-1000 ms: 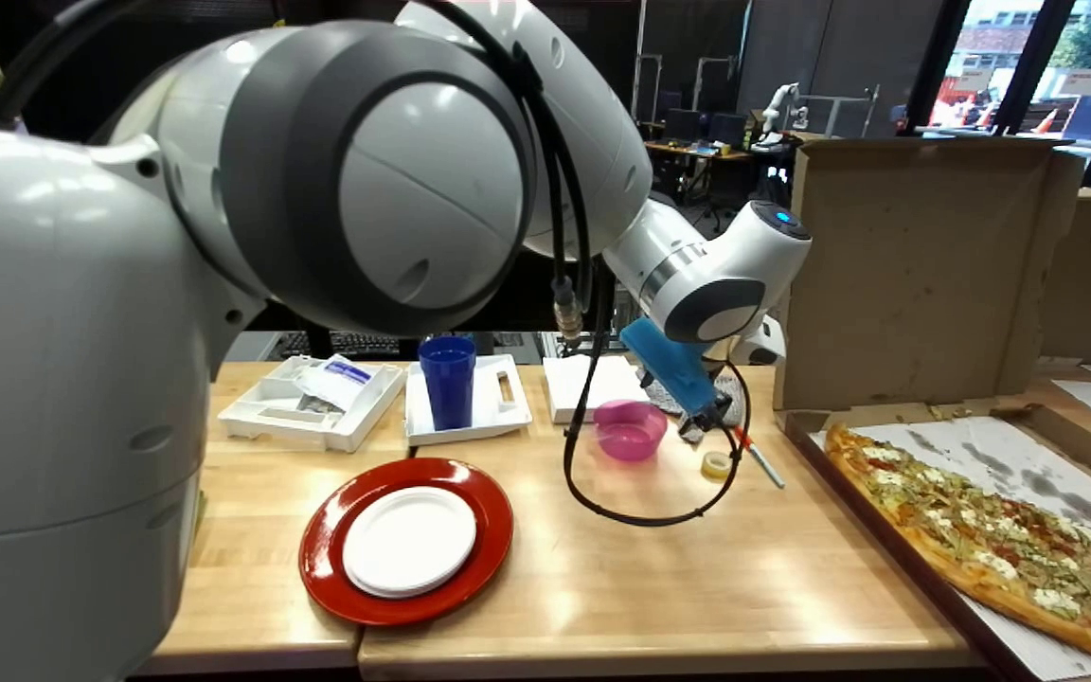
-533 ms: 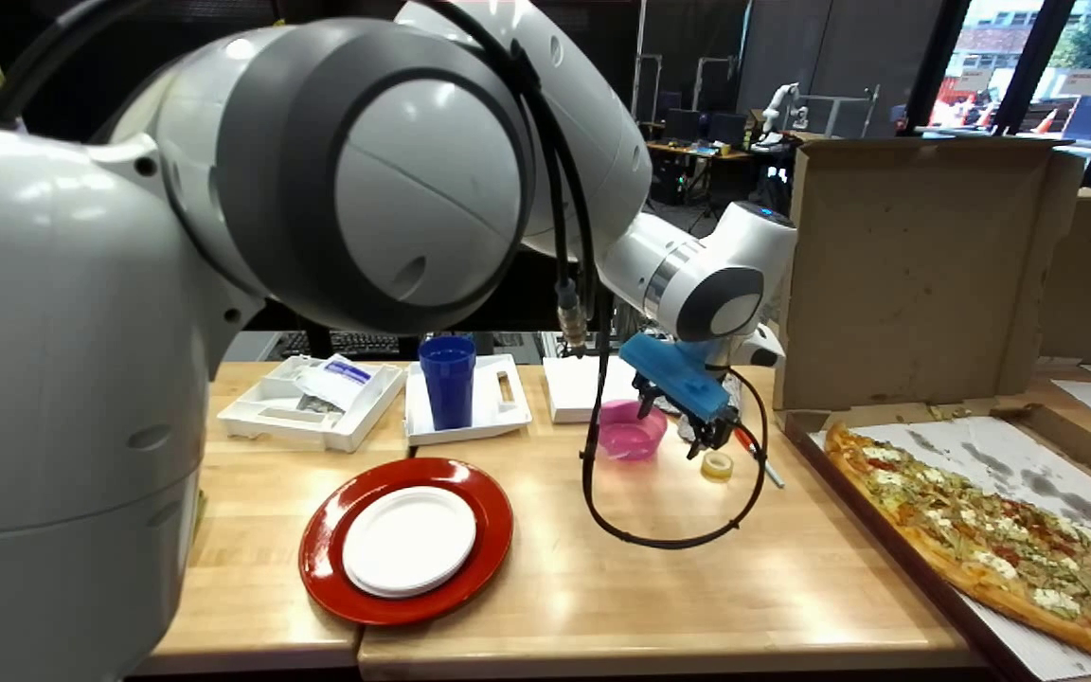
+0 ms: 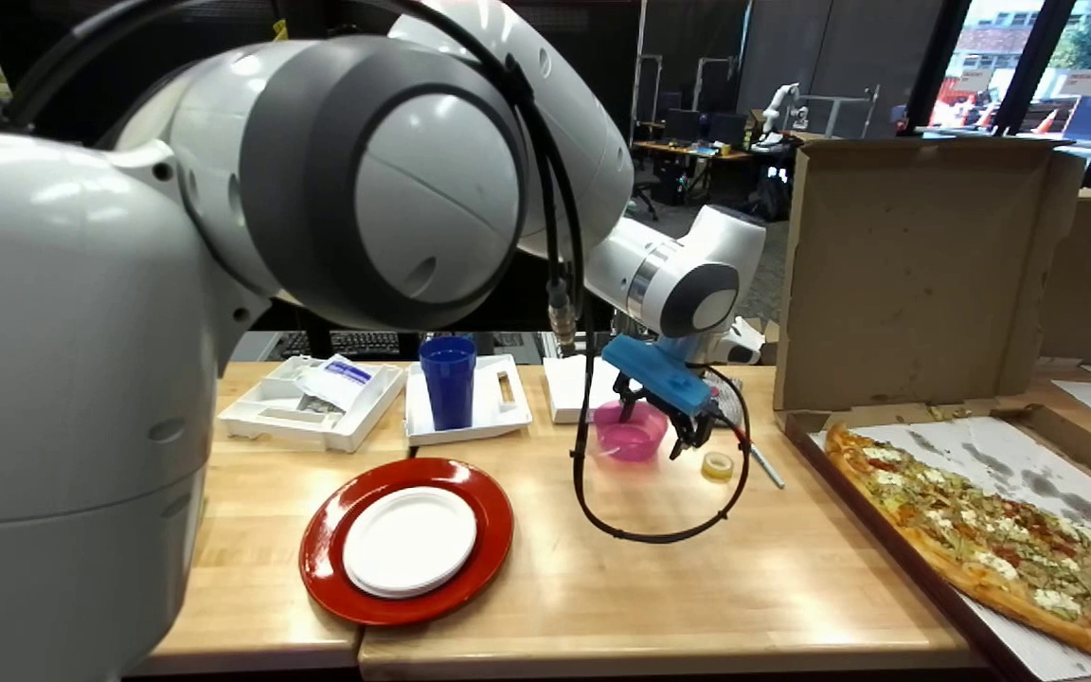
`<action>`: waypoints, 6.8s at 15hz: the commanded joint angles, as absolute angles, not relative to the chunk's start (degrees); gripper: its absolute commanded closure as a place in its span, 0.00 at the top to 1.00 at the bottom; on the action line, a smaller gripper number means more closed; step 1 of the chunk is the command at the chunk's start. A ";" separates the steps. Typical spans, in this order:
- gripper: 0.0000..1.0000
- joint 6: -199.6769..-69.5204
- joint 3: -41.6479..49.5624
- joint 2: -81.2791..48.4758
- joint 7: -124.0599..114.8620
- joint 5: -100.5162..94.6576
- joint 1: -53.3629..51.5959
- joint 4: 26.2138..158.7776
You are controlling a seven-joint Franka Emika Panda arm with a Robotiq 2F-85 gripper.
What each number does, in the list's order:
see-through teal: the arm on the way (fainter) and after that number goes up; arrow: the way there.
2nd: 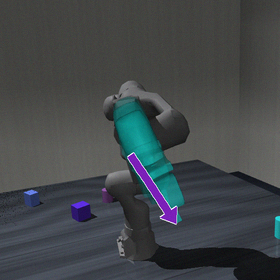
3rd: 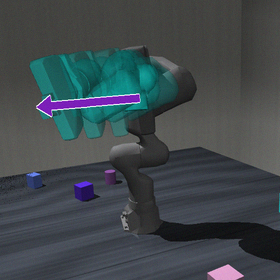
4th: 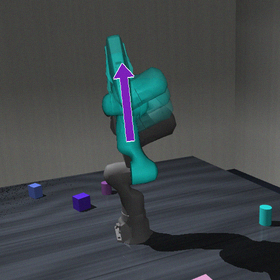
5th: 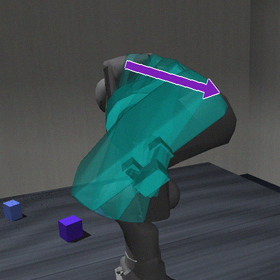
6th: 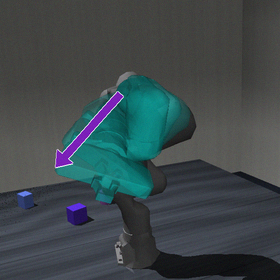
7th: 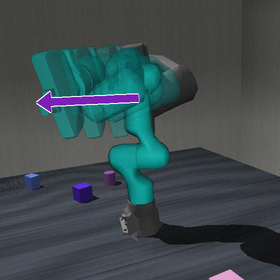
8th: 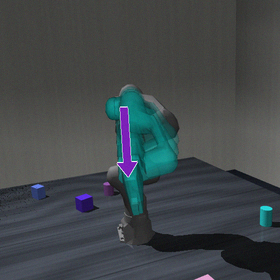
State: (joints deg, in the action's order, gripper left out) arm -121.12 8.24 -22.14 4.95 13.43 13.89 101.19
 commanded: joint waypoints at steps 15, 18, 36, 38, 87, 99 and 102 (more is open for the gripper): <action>0.12 -115.92 7.98 -27.66 3.39 11.80 13.83 94.37; 0.00 -115.86 7.94 -27.71 3.51 11.72 13.80 94.14; 0.01 -119.67 8.75 -16.53 15.21 4.58 15.29 106.58; 0.01 -121.32 8.53 -14.92 20.10 5.26 16.35 109.92; 0.01 -125.92 5.54 20.03 31.53 4.12 -0.36 147.83; 0.01 -128.54 8.11 17.71 27.44 11.71 -0.66 152.31; 0.29 -128.35 8.36 18.04 27.29 11.37 -0.47 152.57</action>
State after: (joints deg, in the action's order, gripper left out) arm -127.94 8.22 16.81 27.94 10.72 -0.61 151.60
